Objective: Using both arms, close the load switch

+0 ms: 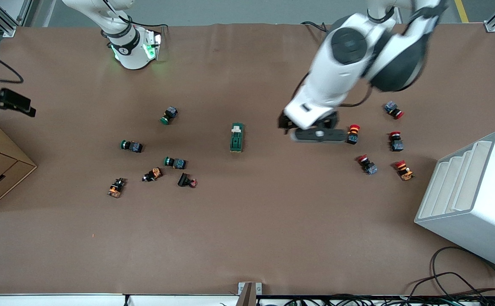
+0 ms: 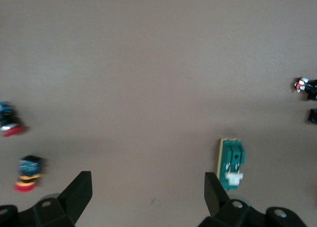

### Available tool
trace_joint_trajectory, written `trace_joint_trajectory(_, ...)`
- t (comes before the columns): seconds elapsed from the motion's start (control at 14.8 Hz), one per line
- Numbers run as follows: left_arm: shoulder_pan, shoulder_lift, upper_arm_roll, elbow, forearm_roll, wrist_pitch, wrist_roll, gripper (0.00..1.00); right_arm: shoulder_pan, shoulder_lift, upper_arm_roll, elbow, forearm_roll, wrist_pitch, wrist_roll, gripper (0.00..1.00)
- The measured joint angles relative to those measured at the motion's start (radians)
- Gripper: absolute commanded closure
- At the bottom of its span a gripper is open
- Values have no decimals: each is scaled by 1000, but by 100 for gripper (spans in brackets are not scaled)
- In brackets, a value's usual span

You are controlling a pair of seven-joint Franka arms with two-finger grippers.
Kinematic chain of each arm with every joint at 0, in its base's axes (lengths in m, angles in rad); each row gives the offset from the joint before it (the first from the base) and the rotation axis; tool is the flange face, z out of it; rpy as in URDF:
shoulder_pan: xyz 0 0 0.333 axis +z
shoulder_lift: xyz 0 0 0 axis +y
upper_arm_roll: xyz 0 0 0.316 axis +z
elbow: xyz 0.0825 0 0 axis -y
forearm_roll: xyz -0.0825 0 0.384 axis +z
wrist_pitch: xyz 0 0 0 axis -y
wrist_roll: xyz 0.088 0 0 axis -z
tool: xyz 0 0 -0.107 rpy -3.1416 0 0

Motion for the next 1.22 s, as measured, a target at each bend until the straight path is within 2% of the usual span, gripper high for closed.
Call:
trace_joint_trajectory(0.2,-119,79,-2,1,93,72,-217,0,2,73,3,0,-17,21,1,0)
trace_joint_trajectory(0.41,-234,143,-3,1,231,137,-439,0,4,85,8,0,-18,19,89,0)
trace_joint_trajectory(0.74,-385,245,-4,1,520,195,-714,0,105,87,20,-14,21,24,492,0)
trace_joint_trajectory(0.95,-463,297,-5,-5,694,195,-895,0,208,99,25,-59,23,97,737,0)
trace_joint_trajectory(1.22,-561,371,-4,-78,1032,195,-1264,2,296,118,27,-157,58,225,965,0)
